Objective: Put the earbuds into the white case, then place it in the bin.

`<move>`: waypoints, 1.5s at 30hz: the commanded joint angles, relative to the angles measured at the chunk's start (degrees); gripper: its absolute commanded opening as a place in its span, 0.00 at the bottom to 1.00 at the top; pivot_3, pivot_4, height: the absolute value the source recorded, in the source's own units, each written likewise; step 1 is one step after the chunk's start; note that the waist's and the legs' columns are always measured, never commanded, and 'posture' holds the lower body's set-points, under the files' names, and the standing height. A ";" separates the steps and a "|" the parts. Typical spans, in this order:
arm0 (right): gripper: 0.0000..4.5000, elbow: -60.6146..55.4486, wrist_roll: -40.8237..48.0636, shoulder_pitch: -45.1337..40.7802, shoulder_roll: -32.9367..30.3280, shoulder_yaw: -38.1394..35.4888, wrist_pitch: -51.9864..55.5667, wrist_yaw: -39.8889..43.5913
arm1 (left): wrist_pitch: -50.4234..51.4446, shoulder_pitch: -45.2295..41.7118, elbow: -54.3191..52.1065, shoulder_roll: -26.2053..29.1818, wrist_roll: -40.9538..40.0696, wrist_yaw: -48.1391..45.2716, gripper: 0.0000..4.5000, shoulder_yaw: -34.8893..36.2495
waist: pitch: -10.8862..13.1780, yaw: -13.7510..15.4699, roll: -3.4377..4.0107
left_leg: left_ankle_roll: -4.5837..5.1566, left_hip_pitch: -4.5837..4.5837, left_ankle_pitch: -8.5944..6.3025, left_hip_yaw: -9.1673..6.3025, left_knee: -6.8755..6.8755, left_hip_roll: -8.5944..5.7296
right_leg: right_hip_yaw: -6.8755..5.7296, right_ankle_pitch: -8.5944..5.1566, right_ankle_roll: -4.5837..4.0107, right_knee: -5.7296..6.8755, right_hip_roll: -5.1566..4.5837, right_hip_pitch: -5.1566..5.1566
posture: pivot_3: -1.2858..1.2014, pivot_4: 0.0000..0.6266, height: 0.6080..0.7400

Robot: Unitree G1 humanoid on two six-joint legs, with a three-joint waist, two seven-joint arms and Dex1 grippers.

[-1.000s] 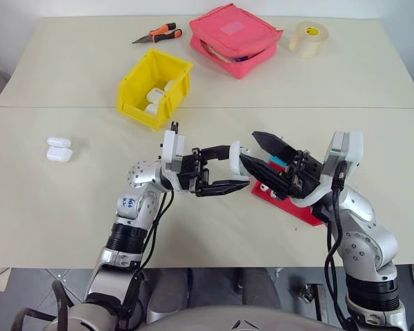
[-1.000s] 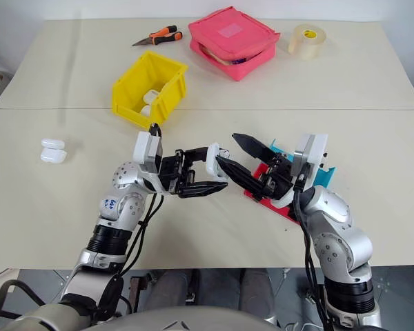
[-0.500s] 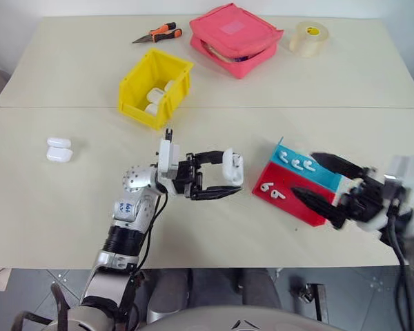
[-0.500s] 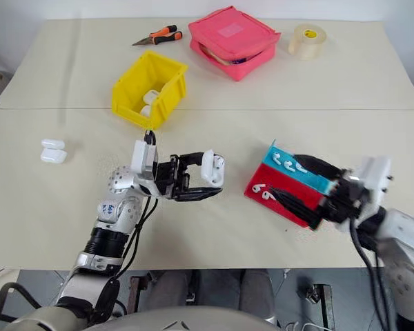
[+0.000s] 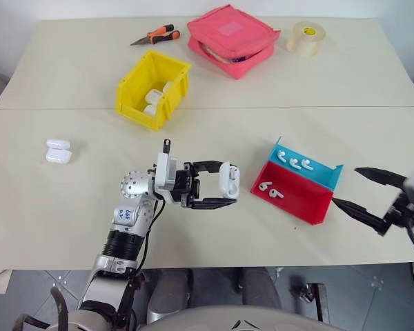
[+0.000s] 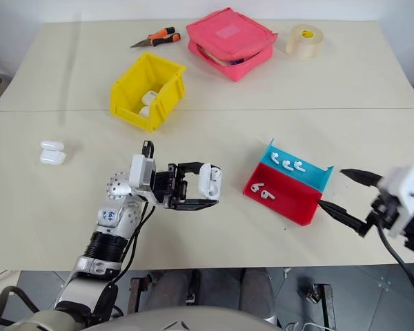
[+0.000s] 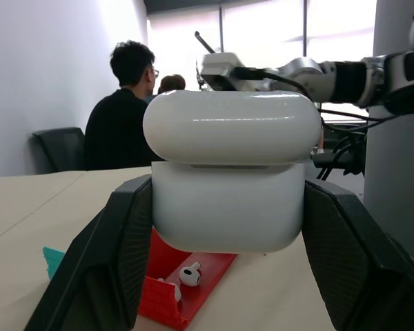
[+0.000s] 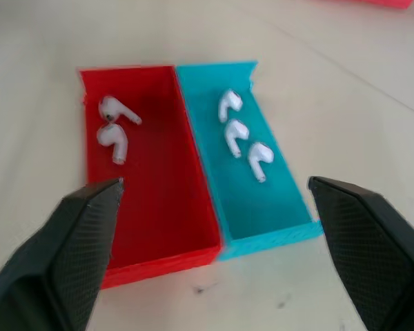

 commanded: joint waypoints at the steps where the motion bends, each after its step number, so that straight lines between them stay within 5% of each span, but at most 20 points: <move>1: 1.00 2.65 -2.17 -13.28 -10.16 10.90 13.23 -0.62 | -1.18 0.22 -1.26 -1.10 0.02 0.77 0.62 -0.62 | 0.03 -0.22 0.13 | 0.00 0.01 0.00 -0.01 0.03 0.02 | -0.01 0.00 -0.01 0.00 0.00 0.01 | 0.52 0.24 1.00; 5: 1.00 9.14 -8.91 -30.40 -13.87 25.86 20.15 0.16 | -1.81 0.00 -0.83 -2.04 0.05 1.42 0.62 -0.75 | 0.04 0.19 0.21 | -0.03 -0.14 0.02 -0.15 0.02 0.07 | -0.28 0.01 -0.06 -0.09 -0.01 -0.07 | 0.52 0.24 1.00; 12: 1.00 22.22 -24.71 -48.58 -10.40 44.75 12.53 6.64 | -2.46 0.25 -0.51 -3.20 0.30 2.78 0.62 -1.22 | 0.04 -0.13 0.21 | 0.00 -0.35 -0.01 -0.15 -0.01 -0.07 | -0.37 0.04 0.00 -0.23 -0.13 -0.17 | 0.52 0.24 1.00; 24: 1.00 39.15 -33.96 -58.57 -1.13 51.05 2.37 15.45 | -3.01 0.44 -1.09 -3.42 0.44 4.12 0.62 -1.24 | 0.03 -0.22 0.23 | -0.03 -0.33 0.01 -0.14 0.08 -0.01 | -0.47 0.05 0.02 -0.18 -0.10 -0.13 | 0.52 0.24 1.00; 27: 0.88 40.32 -35.26 -58.89 -0.19 51.40 1.86 16.81 | -3.06 0.50 -1.29 -3.16 0.39 4.36 0.62 -1.10 | 0.03 -0.30 0.23 | -0.04 -0.33 0.01 -0.15 0.09 0.01 | -0.49 0.05 0.02 -0.16 -0.09 -0.13 | 0.52 0.24 1.00; 32: 0.52 40.81 -36.21 -58.89 0.79 50.91 2.07 18.21 | -3.10 0.24 -1.19 -2.94 0.32 4.53 0.62 -0.98 | 0.03 -0.33 0.22 | -0.04 -0.30 0.02 -0.16 0.16 0.01 | -0.49 0.05 0.02 -0.14 -0.09 -0.07 | 0.52 0.24 1.00; 40: 0.52 40.11 -37.10 -57.94 1.17 50.35 2.48 19.05 | -3.20 -0.30 -0.91 -3.02 0.34 4.64 0.62 -0.96 | 0.03 -0.31 0.22 | -0.05 -0.28 0.01 -0.17 0.25 0.02 | -0.49 0.05 0.03 -0.10 -0.09 -0.04 | 0.52 0.24 1.00; 45: 0.27 40.24 -37.54 -57.61 1.39 50.25 2.47 19.03 | -3.22 -0.52 -0.81 -2.99 0.32 4.61 0.62 -0.88 | 0.03 -0.32 0.22 | -0.05 -0.28 0.01 -0.16 0.26 0.02 | -0.49 0.06 0.03 -0.10 -0.09 -0.03 | 0.52 0.24 1.00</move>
